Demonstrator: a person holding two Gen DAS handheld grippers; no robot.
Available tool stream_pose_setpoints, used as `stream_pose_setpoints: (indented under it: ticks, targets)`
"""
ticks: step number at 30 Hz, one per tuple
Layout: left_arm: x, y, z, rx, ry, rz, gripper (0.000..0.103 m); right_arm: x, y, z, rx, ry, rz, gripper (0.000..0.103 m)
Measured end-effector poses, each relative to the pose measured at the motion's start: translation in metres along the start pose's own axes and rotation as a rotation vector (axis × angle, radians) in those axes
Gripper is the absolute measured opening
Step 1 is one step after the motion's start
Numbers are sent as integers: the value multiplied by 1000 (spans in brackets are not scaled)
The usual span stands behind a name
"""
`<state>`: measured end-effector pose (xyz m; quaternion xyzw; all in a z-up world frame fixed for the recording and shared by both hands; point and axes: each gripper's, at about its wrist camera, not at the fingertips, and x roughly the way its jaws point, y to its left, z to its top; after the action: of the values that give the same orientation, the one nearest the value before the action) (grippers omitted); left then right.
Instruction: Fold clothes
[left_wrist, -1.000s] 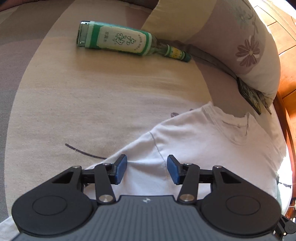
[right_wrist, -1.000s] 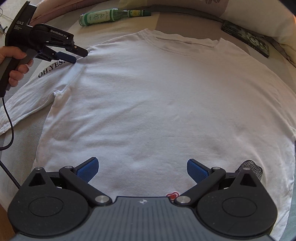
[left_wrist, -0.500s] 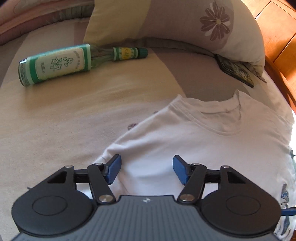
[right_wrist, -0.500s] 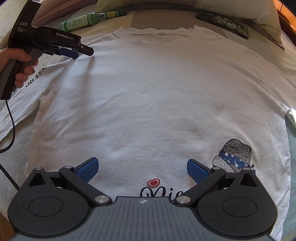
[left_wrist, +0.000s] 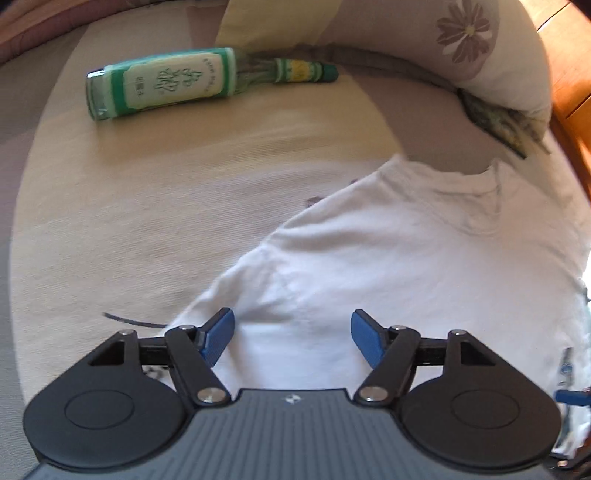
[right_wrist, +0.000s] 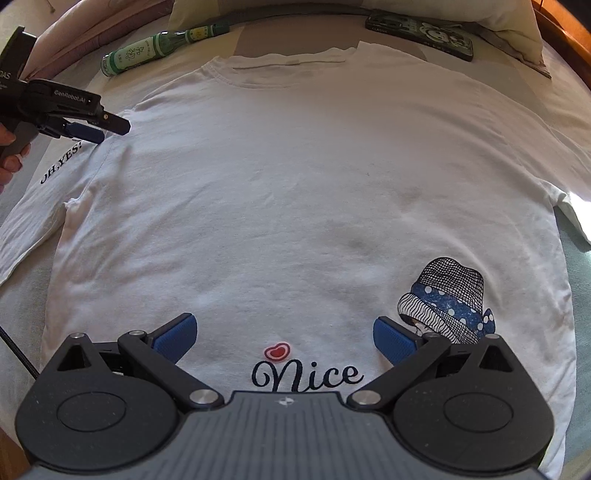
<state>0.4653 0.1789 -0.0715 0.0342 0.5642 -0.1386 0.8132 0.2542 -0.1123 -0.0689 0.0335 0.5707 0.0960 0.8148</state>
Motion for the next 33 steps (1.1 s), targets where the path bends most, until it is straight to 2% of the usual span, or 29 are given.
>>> stream_pose_setpoints:
  ticks: [1, 2, 3, 6, 9, 11, 15, 16, 18, 22, 26, 29, 31, 32, 33]
  targets:
    - [-5, 1, -1, 25, -42, 43, 67, -1, 0, 0, -6, 0, 0, 103]
    - [-13, 2, -1, 22, -76, 83, 63, -3, -1, 0, -15, -4, -1, 103]
    - [-23, 3, -3, 17, -107, 105, 64, -5, -1, -1, -24, -9, -1, 103]
    - [-51, 4, -22, 29, -174, 99, 68, -4, -3, -1, -42, -4, -7, 103]
    - [-60, -9, -51, 100, -169, 163, 69, -5, -4, 1, -21, -9, -1, 103]
    - [-58, -15, -73, 105, -141, 183, 69, -6, -4, 3, -14, -15, 5, 103]
    - [-52, -15, -122, 46, -114, 232, 72, -6, 1, 3, -42, -14, 16, 103]
    - [-56, -12, -129, 22, -114, 237, 78, -6, 1, 2, -52, -11, 18, 103]
    - [-64, -5, -143, -25, -111, 247, 78, -7, 3, 0, -71, -6, 20, 103]
    - [-76, -5, -143, 4, -58, 249, 77, -8, 7, -5, -110, 6, 25, 103]
    - [-88, -31, -134, 84, -140, 153, 78, -7, 9, -8, -124, 8, 29, 103]
    - [-78, -58, -138, 165, -163, 118, 78, -5, 10, -11, -141, 14, 27, 103]
    - [-65, -71, -148, 216, -141, 119, 78, -4, 11, -13, -152, 18, 25, 103]
    - [-60, -72, -152, 209, -123, 118, 78, -3, 11, -14, -158, 19, 25, 103]
    - [-61, -67, -157, 159, -126, 105, 78, -3, 12, -15, -163, 21, 24, 103]
